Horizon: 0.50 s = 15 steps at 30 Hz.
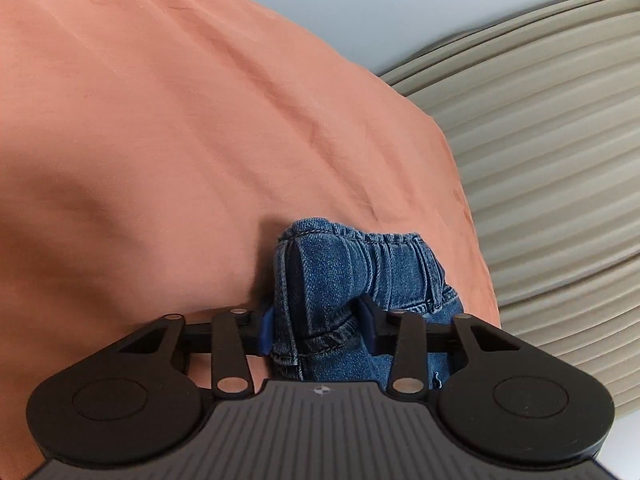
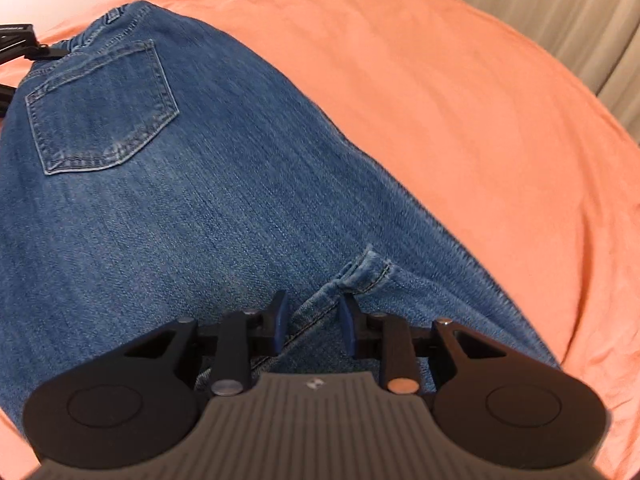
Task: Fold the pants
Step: 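Grasp the waistband with the left gripper and fold it over toward the leg hems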
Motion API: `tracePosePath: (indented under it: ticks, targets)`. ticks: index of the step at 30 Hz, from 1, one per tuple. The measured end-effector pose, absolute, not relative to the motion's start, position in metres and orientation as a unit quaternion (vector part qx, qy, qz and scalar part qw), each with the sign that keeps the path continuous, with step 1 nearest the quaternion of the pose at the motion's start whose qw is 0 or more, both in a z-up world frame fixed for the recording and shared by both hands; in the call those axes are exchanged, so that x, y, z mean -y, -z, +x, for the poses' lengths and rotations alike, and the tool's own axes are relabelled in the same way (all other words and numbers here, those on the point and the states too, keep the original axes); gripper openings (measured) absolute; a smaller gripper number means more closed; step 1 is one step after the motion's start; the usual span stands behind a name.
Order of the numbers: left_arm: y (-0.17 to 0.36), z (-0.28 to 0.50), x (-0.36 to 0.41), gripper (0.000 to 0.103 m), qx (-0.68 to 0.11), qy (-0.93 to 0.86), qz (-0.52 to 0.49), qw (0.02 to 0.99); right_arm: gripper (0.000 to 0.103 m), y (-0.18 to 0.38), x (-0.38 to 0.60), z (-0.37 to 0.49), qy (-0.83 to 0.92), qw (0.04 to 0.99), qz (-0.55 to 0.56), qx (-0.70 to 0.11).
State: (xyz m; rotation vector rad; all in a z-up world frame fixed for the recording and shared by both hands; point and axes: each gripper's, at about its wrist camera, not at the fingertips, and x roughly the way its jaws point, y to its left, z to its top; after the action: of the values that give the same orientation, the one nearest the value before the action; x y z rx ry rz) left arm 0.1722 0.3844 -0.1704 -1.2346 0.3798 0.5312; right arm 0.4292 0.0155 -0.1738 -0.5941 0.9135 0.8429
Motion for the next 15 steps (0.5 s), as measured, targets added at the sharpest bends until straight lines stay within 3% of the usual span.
tracePosePath:
  ticks: [7,15]
  targets:
    - [0.161,0.168,-0.379,0.023,-0.156,-0.242,-0.561,0.776,0.025,0.172,-0.029,0.427,-0.355,0.775,-0.283,-0.44]
    - [0.111,0.16,-0.35,0.019,-0.117,-0.209,-0.489,0.839,0.023,0.136,-0.022,0.386,-0.292,0.811,-0.288,-0.417]
